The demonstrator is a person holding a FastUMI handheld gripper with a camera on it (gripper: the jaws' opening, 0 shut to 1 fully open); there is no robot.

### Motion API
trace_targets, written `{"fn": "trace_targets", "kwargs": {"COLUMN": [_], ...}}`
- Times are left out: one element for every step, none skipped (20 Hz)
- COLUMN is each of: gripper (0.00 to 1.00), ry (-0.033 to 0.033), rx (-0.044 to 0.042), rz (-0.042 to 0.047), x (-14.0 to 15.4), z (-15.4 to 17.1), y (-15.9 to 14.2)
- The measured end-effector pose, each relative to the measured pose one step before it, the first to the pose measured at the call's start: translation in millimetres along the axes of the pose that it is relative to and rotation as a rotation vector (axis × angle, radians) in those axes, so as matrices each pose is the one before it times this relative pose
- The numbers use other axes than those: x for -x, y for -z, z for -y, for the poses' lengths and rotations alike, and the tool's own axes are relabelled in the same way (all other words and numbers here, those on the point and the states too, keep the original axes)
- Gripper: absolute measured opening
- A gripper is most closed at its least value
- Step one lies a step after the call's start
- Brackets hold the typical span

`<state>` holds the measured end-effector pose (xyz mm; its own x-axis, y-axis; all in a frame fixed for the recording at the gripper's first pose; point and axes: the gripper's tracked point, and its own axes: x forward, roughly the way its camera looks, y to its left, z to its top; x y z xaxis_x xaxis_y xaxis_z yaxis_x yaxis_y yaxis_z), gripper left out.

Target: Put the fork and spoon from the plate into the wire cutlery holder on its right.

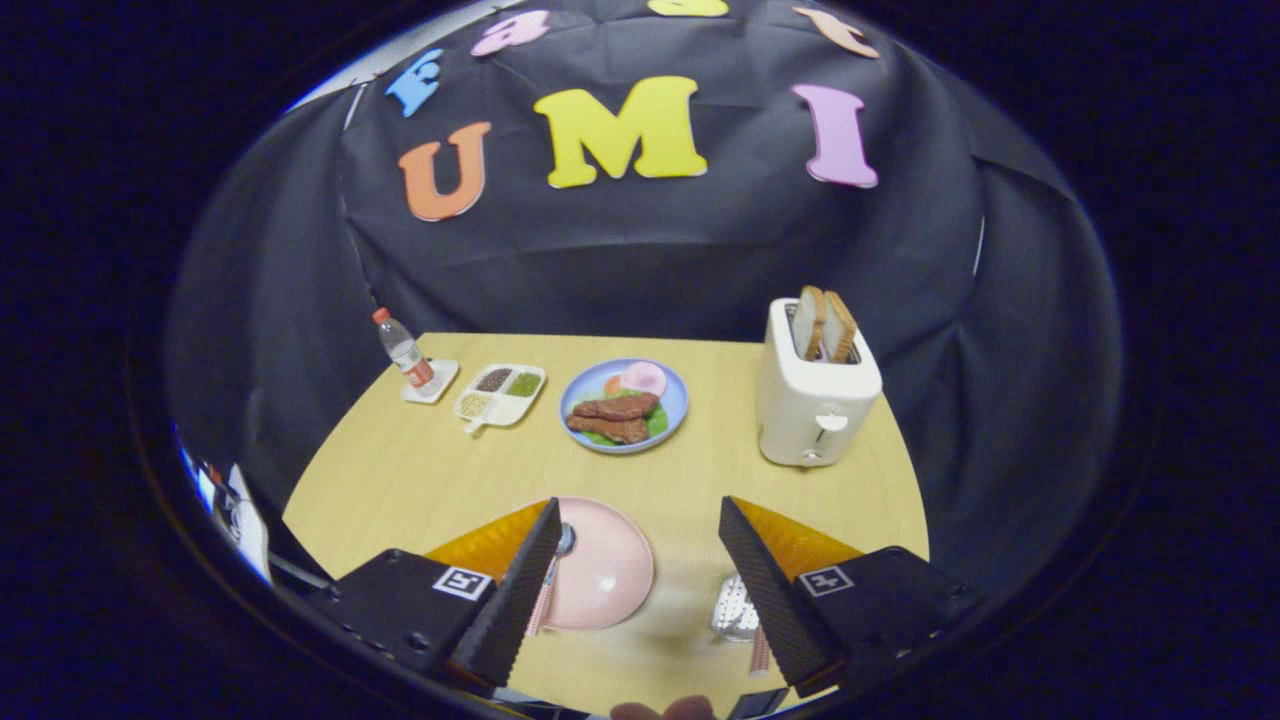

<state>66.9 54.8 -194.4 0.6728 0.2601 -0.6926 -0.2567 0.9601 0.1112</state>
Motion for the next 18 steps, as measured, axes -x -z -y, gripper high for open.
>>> {"fn": "trace_targets", "kwargs": {"gripper": [0.97,0.98,0.98,0.98,0.98,0.98,0.97,0.97,0.97,0.97,0.97,0.97,0.97,0.97,0.97,0.97,0.97,0.97], "ry": [-0.00834,-0.01043,-0.00752,-0.00332,0.00085,0.0072,0.00436,0.00696,0.00241,0.00712,0.0116,0.00219,0.00093,0.00209,0.00834,0.00688,0.00193,0.00741], "rx": [-0.00082,-0.00471,0.00061,-0.00495,-0.0028,-0.00029,0.00385,0.00472,-0.00034,0.0017,0.00547,0.00496,0.00691,0.00546,0.01082,0.00603,-0.00305,-0.01003], "rz": [-0.00609,-0.01972,-0.02074,-0.01165,-0.00546,0.00503,-0.00166,-0.00267,-0.00968,-0.01336,-0.01254,-0.01311,-0.01259,-0.00911,-0.00433,-0.00628,-0.00694,-0.01191], "x": [-4.03,-4.9,-6.88,-8.36,-7.0,-5.95,-5.83,-5.61,-5.17,-6.72,-6.14,-4.48,-4.68,-4.48,-3.8,-3.86,-3.32,-4.26], "z": [-16.04,-18.02,-13.48,-10.37,-8.09,-5.95,-5.03,-3.87,-3.95,-2.93,-0.08,-1.7,-1.36,-1.21,0.88,0.98,-0.34,1.34], "y": [13.2,18.27,15.34,12.08,8.6,7.08,5.85,8.42,7.56,9.75,8.6,7.56,6.92,7.05,4.78,5.04,3.96,4.74]}}
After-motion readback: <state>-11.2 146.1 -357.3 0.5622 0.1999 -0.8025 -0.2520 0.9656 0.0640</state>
